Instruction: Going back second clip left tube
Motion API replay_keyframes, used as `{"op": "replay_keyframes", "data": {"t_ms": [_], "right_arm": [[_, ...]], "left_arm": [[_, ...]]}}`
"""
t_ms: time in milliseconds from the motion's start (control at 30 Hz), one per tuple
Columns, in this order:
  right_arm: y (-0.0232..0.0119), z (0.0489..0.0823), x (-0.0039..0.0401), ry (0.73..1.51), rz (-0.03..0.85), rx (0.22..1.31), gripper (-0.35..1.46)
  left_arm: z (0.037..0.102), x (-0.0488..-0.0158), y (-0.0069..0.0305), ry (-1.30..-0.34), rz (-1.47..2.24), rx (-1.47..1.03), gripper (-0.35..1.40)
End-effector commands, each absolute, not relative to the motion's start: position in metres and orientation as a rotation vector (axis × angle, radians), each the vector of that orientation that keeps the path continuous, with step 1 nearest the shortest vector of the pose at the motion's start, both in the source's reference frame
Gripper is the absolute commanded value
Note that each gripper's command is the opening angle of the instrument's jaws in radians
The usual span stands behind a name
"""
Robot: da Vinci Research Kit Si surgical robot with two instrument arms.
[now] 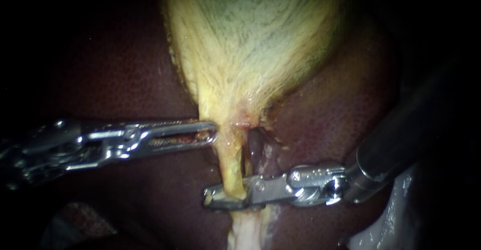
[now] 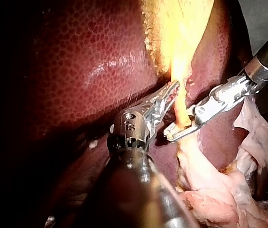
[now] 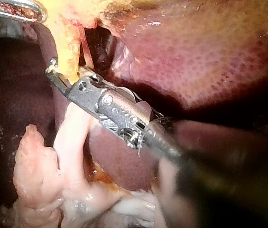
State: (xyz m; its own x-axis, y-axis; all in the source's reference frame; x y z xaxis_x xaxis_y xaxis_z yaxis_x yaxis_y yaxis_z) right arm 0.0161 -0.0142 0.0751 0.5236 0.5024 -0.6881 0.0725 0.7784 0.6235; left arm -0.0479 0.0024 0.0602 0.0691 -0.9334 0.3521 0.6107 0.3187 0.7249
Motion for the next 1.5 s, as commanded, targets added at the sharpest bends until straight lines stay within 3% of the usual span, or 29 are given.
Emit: {"op": "replay_keyframes", "data": {"t_ms": [33,333,467,567,700,1500], "right_arm": [[-0.0144,0.0752,0.0161,1.002,0.279,0.652,-0.35],[-0.0144,0.0753,0.0162,0.999,0.272,0.661,-0.35],[-0.0144,0.0754,0.0169,1.017,0.272,0.667,0.34],[-0.0144,0.0755,0.0176,1.053,0.276,0.664,0.50],[-0.0141,0.0754,0.0179,1.107,0.239,0.658,0.56],[-0.0117,0.0757,0.0162,1.146,0.126,0.521,0.60]], "left_arm": [[0.0601,-0.0479,0.0024,-0.902,-1.220,0.443,-0.27],[0.0601,-0.0478,0.0024,-0.902,-1.221,0.443,-0.27],[0.0601,-0.0478,0.0024,-0.902,-1.220,0.444,-0.27],[0.0601,-0.0478,0.0024,-0.902,-1.220,0.444,-0.27],[0.0599,-0.0478,0.0023,-0.902,-1.221,0.443,-0.27],[0.0595,-0.0477,0.0021,-0.902,-1.221,0.443,-0.27]]}}
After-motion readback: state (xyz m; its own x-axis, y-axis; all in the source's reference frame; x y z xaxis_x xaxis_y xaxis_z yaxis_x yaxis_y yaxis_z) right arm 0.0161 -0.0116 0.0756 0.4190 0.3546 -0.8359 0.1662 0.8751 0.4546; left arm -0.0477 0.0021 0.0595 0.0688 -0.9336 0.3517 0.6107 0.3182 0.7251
